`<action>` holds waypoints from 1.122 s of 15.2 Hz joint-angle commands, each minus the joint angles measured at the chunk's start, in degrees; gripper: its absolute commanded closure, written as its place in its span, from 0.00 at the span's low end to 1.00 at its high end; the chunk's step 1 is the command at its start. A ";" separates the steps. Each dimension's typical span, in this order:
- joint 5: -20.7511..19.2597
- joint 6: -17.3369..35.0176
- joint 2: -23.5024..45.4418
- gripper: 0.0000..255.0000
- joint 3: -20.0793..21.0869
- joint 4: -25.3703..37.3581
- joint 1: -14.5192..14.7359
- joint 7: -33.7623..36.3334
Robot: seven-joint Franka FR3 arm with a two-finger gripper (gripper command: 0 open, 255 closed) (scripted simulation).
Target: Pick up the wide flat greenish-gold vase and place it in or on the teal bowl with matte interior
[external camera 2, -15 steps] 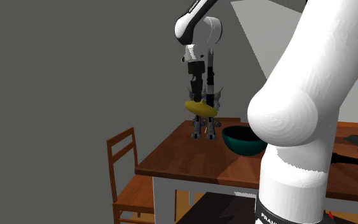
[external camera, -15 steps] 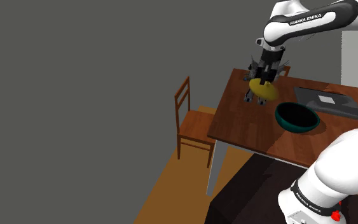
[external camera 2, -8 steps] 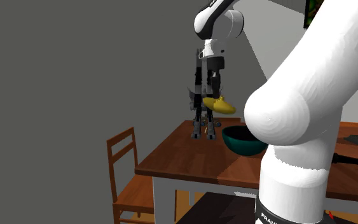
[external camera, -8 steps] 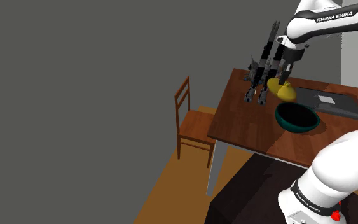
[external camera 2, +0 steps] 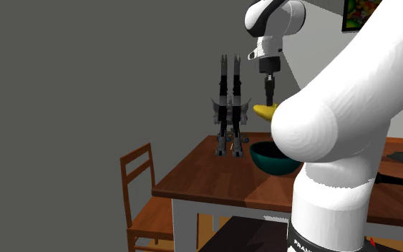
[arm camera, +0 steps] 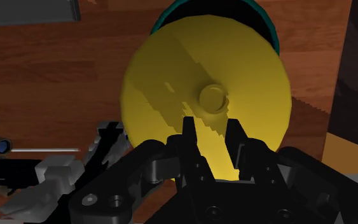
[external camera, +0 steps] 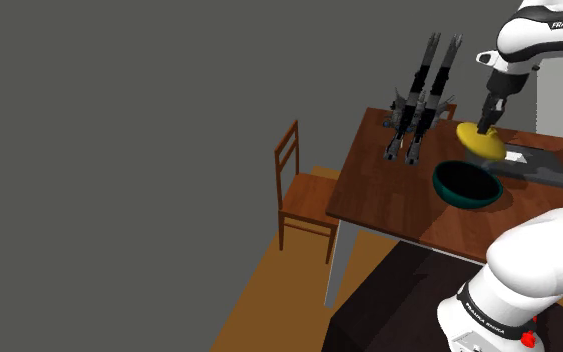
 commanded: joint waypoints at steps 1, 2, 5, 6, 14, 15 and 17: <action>-0.67 0.93 -0.62 1.00 -0.62 -1.42 -0.53 -0.49; -0.82 1.70 -0.55 1.00 -0.82 -2.12 -0.58 -0.41; -1.27 4.04 -0.25 1.00 -1.43 -4.15 -0.71 -0.17; -1.42 4.83 -0.12 1.00 -1.65 -4.81 -0.75 -0.09; -2.61 11.37 1.55 1.00 -3.53 -9.69 -0.98 0.46; -2.75 12.22 1.84 1.00 -3.78 -10.25 -0.99 0.51; -3.03 13.94 2.47 1.00 -4.30 -11.34 -1.01 0.63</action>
